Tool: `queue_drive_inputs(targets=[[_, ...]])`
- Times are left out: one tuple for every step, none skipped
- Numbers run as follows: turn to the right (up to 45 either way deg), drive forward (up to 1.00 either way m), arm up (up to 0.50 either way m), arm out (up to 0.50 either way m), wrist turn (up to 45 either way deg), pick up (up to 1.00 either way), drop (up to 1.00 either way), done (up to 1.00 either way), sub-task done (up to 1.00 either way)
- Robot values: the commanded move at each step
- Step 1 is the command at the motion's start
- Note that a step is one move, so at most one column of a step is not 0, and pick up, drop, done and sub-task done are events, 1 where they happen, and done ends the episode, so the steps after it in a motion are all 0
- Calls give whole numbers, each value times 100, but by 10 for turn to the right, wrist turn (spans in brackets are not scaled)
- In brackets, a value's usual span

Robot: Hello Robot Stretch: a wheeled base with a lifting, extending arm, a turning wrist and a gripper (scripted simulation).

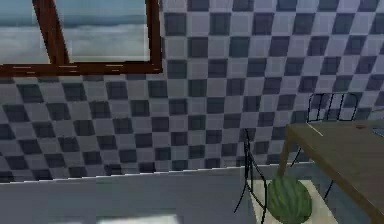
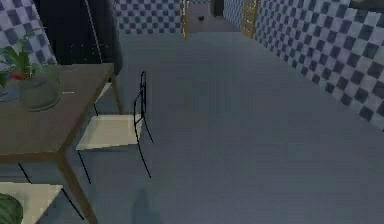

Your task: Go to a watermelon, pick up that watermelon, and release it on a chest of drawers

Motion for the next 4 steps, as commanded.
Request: queue_drive_inputs(targets=[[-450, 0, 0, 0, 0, 0, 0, 0, 0], [-120, 0, 0, 0, 0, 0, 0, 0, 0], [450, 0, 0, 0, 0, 0, 0, 0, 0], [180, 0, 0, 0, 0, 0, 0, 0, 0]])
